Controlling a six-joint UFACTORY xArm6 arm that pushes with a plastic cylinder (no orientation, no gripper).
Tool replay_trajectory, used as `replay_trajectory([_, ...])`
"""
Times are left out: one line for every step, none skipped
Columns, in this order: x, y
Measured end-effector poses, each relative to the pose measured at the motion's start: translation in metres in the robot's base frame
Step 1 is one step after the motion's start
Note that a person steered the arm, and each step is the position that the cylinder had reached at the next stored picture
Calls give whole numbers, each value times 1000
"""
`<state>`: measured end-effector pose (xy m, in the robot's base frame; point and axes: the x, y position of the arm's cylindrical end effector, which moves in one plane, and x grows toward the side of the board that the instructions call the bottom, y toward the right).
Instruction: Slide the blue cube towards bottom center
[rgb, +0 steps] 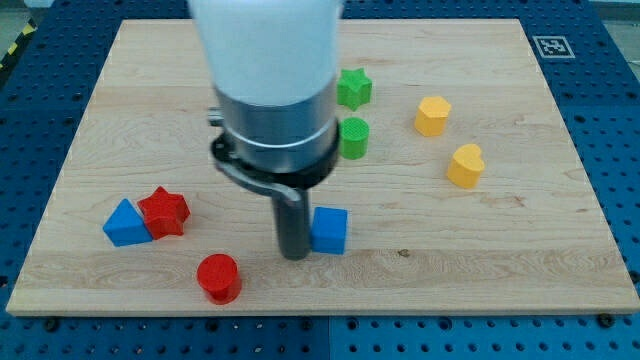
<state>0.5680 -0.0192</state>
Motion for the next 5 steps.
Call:
replay_trajectory([-9,18])
replay_trajectory([-21,21])
replay_trajectory([-34,24])
replay_trajectory([-35,40])
replay_trajectory([-35,43])
